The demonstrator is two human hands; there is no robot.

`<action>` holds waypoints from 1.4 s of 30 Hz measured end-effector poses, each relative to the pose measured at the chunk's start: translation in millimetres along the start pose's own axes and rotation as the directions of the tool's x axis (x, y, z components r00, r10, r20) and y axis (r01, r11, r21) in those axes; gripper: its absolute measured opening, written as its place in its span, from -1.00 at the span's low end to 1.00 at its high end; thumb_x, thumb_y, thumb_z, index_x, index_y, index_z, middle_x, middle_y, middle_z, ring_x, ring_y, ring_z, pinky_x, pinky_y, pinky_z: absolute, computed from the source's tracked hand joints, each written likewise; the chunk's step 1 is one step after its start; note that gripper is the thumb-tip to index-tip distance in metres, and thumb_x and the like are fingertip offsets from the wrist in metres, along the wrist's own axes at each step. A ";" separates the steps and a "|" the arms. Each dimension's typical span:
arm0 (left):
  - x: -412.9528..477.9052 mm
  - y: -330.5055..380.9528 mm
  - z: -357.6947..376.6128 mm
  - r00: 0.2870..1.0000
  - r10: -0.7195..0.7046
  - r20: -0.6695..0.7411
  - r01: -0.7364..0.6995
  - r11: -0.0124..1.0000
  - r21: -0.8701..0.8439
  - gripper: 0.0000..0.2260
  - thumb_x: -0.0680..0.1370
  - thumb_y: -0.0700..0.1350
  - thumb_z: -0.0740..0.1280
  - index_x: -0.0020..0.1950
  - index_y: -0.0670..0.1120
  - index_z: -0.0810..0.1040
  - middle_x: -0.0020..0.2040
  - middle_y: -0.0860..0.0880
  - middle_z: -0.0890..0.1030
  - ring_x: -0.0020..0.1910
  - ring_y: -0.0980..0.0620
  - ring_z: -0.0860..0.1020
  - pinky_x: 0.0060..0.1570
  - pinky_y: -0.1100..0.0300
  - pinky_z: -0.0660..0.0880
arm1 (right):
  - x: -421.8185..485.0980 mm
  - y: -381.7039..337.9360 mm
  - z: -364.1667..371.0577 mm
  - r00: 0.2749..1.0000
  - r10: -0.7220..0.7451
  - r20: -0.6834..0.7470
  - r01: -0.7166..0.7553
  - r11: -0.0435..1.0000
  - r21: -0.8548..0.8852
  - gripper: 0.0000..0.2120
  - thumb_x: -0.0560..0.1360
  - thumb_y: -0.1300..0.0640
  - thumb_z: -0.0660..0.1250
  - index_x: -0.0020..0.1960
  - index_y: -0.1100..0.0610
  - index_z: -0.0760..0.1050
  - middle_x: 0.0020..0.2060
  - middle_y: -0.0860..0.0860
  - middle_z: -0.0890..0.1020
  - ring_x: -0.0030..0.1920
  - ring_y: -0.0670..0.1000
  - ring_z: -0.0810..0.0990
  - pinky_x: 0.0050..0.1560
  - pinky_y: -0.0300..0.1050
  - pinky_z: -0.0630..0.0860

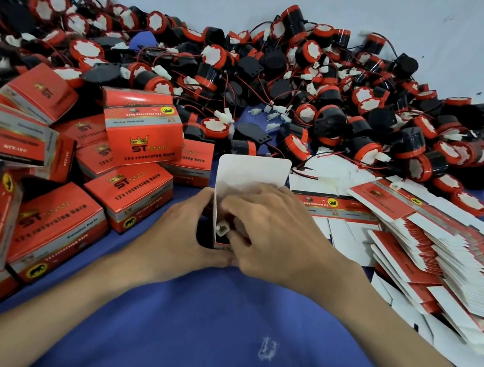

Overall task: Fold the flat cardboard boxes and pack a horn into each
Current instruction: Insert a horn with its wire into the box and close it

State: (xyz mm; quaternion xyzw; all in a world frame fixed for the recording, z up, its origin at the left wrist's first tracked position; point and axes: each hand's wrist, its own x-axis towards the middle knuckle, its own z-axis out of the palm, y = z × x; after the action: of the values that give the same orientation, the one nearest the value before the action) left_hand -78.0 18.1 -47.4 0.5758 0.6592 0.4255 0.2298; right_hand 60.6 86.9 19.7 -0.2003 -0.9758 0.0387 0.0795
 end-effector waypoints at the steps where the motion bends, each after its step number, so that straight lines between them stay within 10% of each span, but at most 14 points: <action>1: 0.0 -0.2 0.1 1.000 0.004 -0.003 -0.004 1.000 0.000 -0.46 0.24 -0.07 0.60 0.12 0.07 0.45 -0.02 0.17 0.61 -0.03 0.28 0.55 -0.06 0.32 0.48 | 0.5 1.0 -0.2 0.999 -0.015 0.028 0.016 1.000 -0.027 -0.95 0.46 0.16 0.23 -0.11 0.06 0.47 -0.09 -0.03 0.62 0.03 0.10 0.50 0.04 -0.09 0.28; 6: -0.4 0.6 0.4 1.000 0.028 0.009 -0.028 0.999 -0.017 -0.37 0.20 0.09 0.60 0.20 0.10 0.43 0.03 0.22 0.60 0.02 0.31 0.54 -0.04 0.41 0.46 | -4.7 9.4 -1.8 0.990 -0.095 0.102 0.101 0.994 -0.052 -0.72 0.56 0.02 0.11 0.03 -0.06 0.61 0.24 -0.13 0.40 0.25 -0.05 0.30 0.22 -0.01 0.26; 17: -7.2 8.4 -7.7 0.979 0.106 0.175 -0.037 0.932 -0.361 -0.25 0.28 0.34 0.44 0.33 -0.02 0.36 0.22 0.11 0.55 0.27 0.13 0.49 0.18 0.29 0.45 | -0.6 11.8 5.0 0.991 -0.017 -0.135 0.029 0.996 0.081 -0.86 0.37 0.14 0.29 -0.16 0.08 0.61 -0.16 -0.08 0.63 -0.10 0.03 0.55 -0.12 -0.12 0.25; 24: -5.9 9.2 -3.8 0.990 0.030 0.141 0.029 0.917 -0.397 -0.51 0.38 0.22 0.31 0.22 0.00 0.43 0.09 0.06 0.59 0.13 0.19 0.54 0.06 0.36 0.46 | -2.1 13.5 -1.1 0.991 -0.124 0.056 0.124 0.992 -0.003 -0.77 0.49 -0.01 0.20 -0.06 0.01 0.62 0.12 -0.18 0.51 0.14 -0.10 0.40 0.22 -0.09 0.26; 28: 1.2 12.7 -3.5 0.992 0.037 0.121 0.012 0.925 -0.380 -0.27 0.37 0.41 0.28 0.23 -0.18 0.43 0.15 0.02 0.58 0.21 0.22 0.50 0.20 0.21 0.42 | -1.6 9.9 8.7 0.995 -0.063 -0.071 0.062 0.998 -0.024 -0.78 0.46 0.10 0.26 0.02 -0.01 0.63 0.10 -0.15 0.56 0.13 -0.04 0.46 0.18 -0.10 0.31; 34: -5.6 7.8 0.2 0.994 0.004 0.106 0.044 0.893 -0.447 -0.55 0.56 0.11 0.19 0.26 -0.22 0.44 0.15 0.00 0.60 0.20 0.13 0.53 0.13 0.35 0.44 | -5.0 18.4 1.4 0.954 -0.240 -0.182 0.266 0.954 0.138 -0.85 0.47 0.28 0.29 -0.13 0.19 0.65 0.01 0.00 0.60 0.00 0.02 0.54 0.05 -0.04 0.46; 39: -1.5 13.7 5.3 0.999 -0.029 0.027 0.037 0.925 -0.378 -0.62 0.44 0.09 0.33 0.24 0.04 0.50 0.10 0.18 0.64 0.11 0.25 0.57 0.00 0.41 0.48 | -23.0 38.6 5.3 0.712 0.080 -0.698 0.165 0.946 0.278 -0.85 0.45 0.37 0.24 -0.08 0.32 0.58 -0.08 0.15 0.54 -0.05 0.05 0.52 -0.05 -0.22 0.48; 42: -0.3 14.9 7.9 0.997 -0.024 -0.077 -0.001 0.949 -0.314 -0.74 0.49 -0.10 0.41 0.17 0.07 0.55 0.05 0.23 0.65 0.04 0.30 0.58 -0.03 0.42 0.48 | -39.9 40.8 22.6 0.791 0.104 -0.602 0.214 0.875 0.434 -0.83 0.46 0.39 0.22 -0.06 0.32 0.58 -0.08 0.09 0.62 -0.03 0.01 0.59 0.00 -0.21 0.51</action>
State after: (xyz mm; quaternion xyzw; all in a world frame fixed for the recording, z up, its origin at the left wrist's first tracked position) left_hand -63.3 19.8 -39.3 0.5106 0.5953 0.5461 0.2943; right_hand 108.7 107.4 -12.5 -0.1463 -0.8621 0.2105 0.4371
